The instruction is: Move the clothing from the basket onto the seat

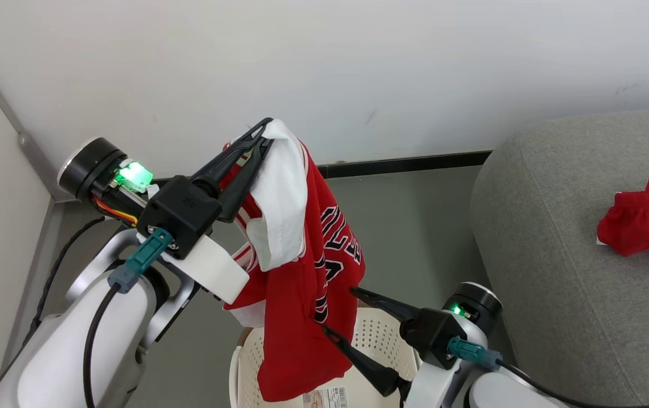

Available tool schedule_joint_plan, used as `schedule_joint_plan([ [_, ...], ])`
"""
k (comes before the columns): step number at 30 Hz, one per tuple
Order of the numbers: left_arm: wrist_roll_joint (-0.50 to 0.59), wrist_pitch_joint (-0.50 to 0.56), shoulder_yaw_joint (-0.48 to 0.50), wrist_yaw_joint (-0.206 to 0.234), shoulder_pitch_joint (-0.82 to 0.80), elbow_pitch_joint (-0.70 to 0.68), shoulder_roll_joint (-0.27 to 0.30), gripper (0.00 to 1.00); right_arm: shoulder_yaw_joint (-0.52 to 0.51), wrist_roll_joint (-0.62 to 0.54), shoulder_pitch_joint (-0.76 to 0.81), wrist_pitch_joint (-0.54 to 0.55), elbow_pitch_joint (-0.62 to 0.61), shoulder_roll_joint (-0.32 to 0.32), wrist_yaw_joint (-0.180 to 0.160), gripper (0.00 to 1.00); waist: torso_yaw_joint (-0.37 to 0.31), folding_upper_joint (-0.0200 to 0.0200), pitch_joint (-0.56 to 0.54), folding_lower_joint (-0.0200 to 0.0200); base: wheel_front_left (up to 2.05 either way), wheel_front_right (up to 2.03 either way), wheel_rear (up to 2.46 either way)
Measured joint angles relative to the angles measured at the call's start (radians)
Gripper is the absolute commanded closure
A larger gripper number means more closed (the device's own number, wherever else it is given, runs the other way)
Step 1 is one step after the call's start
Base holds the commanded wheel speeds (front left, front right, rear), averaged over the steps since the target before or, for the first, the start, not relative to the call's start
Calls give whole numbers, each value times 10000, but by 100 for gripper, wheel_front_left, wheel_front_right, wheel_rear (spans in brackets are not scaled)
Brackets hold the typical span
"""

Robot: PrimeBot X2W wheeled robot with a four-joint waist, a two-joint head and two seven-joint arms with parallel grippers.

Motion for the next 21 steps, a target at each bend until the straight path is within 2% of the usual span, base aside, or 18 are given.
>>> schedule_joint_plan([
  [5, -4, 339, -105, -88, -237, -230, -67, 100, -17, -52, -182, -67, 359, 21, 0, 0, 64, 0, -41, 0, 0, 0, 0],
  [21, -94, 1145, -541, -337, -530, -654, -295, 100, 44, 293, -643, -667, 1578, 915, 0, 0, 333, 0, -91, 1, 0, 0, 0],
])
